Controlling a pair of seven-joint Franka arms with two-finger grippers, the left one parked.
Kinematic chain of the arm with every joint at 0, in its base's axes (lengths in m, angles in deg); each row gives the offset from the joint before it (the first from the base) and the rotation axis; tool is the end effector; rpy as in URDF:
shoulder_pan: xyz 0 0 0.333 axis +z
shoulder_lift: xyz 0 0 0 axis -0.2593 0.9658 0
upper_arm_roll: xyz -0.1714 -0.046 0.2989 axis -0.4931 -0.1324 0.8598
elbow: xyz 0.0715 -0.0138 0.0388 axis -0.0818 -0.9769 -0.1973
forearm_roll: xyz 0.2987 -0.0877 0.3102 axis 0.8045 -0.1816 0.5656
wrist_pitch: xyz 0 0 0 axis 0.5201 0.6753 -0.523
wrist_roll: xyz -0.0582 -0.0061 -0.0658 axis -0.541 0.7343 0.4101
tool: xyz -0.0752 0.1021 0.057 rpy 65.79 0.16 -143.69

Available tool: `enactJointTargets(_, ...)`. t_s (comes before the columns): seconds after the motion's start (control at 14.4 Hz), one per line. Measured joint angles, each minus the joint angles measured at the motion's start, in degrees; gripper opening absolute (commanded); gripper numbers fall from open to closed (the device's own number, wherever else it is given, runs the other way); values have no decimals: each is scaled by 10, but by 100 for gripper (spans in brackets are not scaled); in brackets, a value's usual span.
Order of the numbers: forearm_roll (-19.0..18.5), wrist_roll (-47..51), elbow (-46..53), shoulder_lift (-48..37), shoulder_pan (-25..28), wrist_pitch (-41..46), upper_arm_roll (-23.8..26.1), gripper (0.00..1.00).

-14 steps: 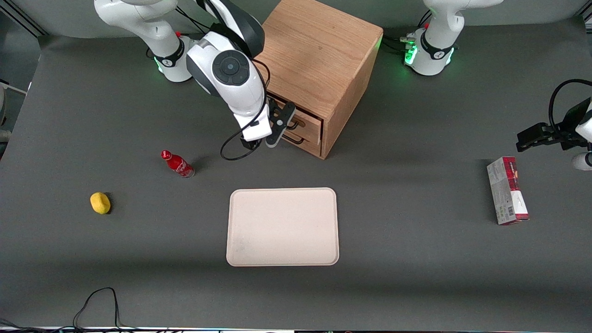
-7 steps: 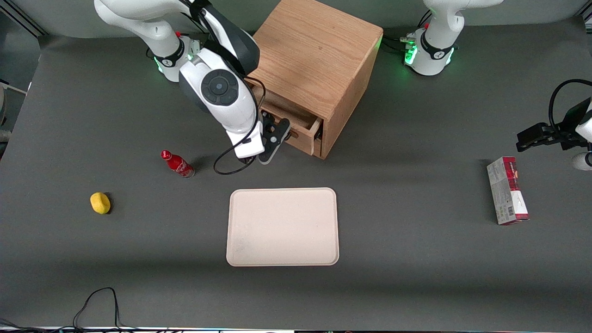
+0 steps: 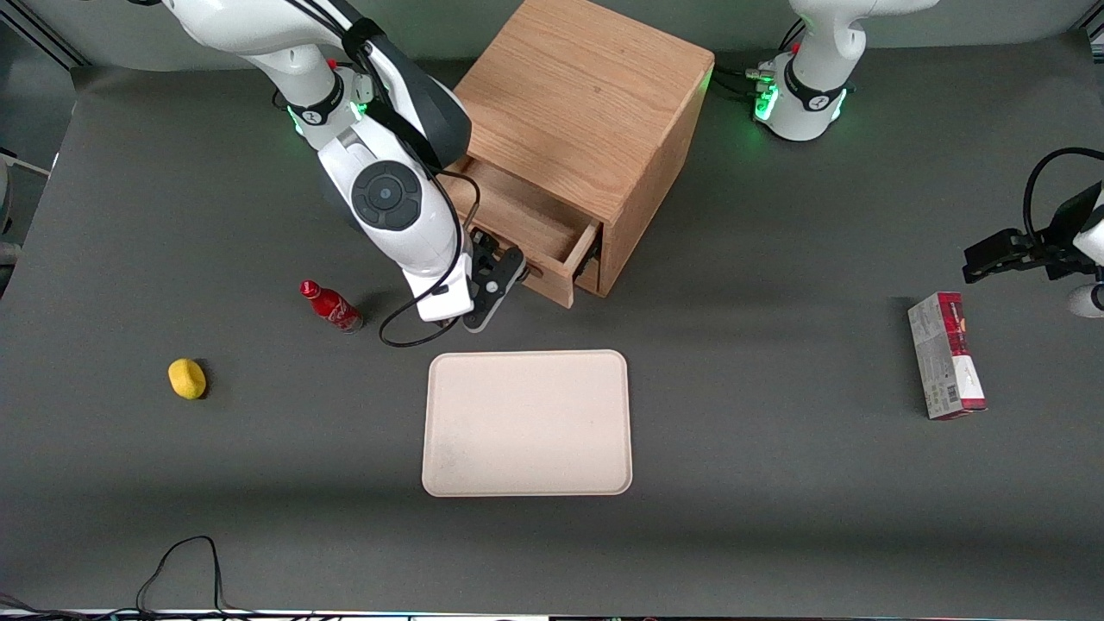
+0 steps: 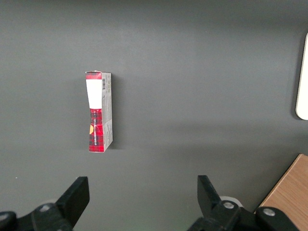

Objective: Open upper drawer
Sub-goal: 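Pull the handle with the right gripper, sliding the drawer out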

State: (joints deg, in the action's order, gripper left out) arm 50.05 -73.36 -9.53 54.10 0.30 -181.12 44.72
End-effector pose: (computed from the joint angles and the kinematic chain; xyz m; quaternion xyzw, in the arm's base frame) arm 0.5838 0.4049 0.3721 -0.8825 -0.4664 0.0416 0.0435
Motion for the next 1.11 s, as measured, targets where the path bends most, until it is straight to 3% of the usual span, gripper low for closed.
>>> enactJointTargets(1.11, 0, -48, 68, 41, -23, 30, -26, 100)
